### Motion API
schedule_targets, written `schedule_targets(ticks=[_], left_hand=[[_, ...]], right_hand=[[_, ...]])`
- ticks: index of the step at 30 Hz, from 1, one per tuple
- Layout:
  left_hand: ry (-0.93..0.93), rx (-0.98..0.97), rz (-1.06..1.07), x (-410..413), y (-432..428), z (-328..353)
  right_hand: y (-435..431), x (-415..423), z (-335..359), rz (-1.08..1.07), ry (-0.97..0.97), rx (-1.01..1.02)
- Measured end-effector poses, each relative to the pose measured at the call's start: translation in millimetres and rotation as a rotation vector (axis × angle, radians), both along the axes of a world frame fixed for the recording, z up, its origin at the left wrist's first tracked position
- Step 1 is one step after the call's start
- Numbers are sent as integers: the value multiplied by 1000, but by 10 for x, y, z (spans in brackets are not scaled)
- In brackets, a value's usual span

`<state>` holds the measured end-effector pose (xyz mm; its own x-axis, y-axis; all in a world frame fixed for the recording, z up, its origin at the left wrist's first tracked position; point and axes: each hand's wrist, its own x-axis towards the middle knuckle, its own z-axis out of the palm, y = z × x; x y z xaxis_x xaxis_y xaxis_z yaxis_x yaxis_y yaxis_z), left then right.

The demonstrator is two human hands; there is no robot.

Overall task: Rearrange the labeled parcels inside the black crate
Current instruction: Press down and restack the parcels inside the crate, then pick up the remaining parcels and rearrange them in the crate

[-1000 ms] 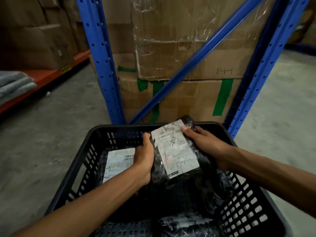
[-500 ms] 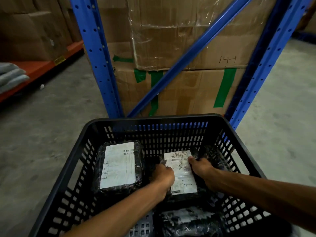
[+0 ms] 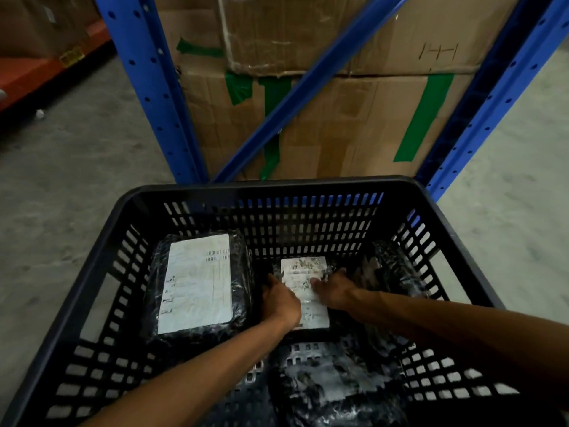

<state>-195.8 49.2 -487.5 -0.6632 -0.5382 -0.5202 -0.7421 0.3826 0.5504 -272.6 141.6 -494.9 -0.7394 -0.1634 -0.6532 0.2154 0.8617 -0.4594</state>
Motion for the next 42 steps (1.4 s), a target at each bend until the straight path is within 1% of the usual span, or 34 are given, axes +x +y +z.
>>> schedule_targets(ticks=[3, 5, 7, 9, 11, 13, 15, 17, 19, 21, 24, 27, 29, 32, 34, 35, 37, 38, 40, 42], left_hand=[[-60, 87, -48, 24, 6, 178], [-44, 80, -172, 128, -21, 301], [-9, 56, -373, 294, -81, 431], [13, 16, -675, 525, -173, 579], [-10, -81, -948, 804, -260, 692], [-94, -184, -1119, 1053, -252, 765], [-218, -213, -1218, 1202, -155, 774], [-299, -208, -1260, 1235, -82, 773], [-280, -203, -1263, 1204, -97, 760], [-230, -202, -1272, 1170, -127, 737], [-168, -159, -1276, 1163, -145, 670], [-104, -40, -1223, 1164, -191, 641], [-46, 87, -1130, 1128, -288, 650], [45, 308, -948, 1088, -409, 796], [149, 444, -759, 1052, -446, 969], [220, 508, -626, 1028, -455, 1068], [360, 592, -362, 961, -448, 1279], [405, 593, -257, 900, -455, 1364], [461, 576, -88, 783, -446, 1535], [465, 566, 60, 641, -470, 1613]], right_hand=[[33, 34, 277, 120, 63, 57], [74, 98, 530, 296, 135, 162], [175, 226, 822, 562, 222, 257], [349, 360, 1039, 828, 300, 336], [561, 488, 1134, 1029, 317, 441], [754, 606, 1166, 1165, 266, 472], [857, 733, 1233, 1184, 154, 423], [921, 821, 1275, 1139, 47, 320], [959, 865, 1268, 1123, -50, 317], [994, 873, 1213, 1143, -84, 320], [1035, 880, 1118, 1078, -157, 173], [1087, 867, 1107, 988, -93, 68], [1129, 810, 1158, 926, -65, 23], [1202, 630, 1281, 800, -129, -89], [1239, 497, 1436, 606, -166, -225], [1244, 434, 1548, 495, -177, -313], [1232, 349, 1787, 359, -208, -476], [1215, 324, 1891, 327, -213, -539], [1159, 290, 2006, 274, -154, -600], [1032, 303, 1992, 130, -110, -634]])
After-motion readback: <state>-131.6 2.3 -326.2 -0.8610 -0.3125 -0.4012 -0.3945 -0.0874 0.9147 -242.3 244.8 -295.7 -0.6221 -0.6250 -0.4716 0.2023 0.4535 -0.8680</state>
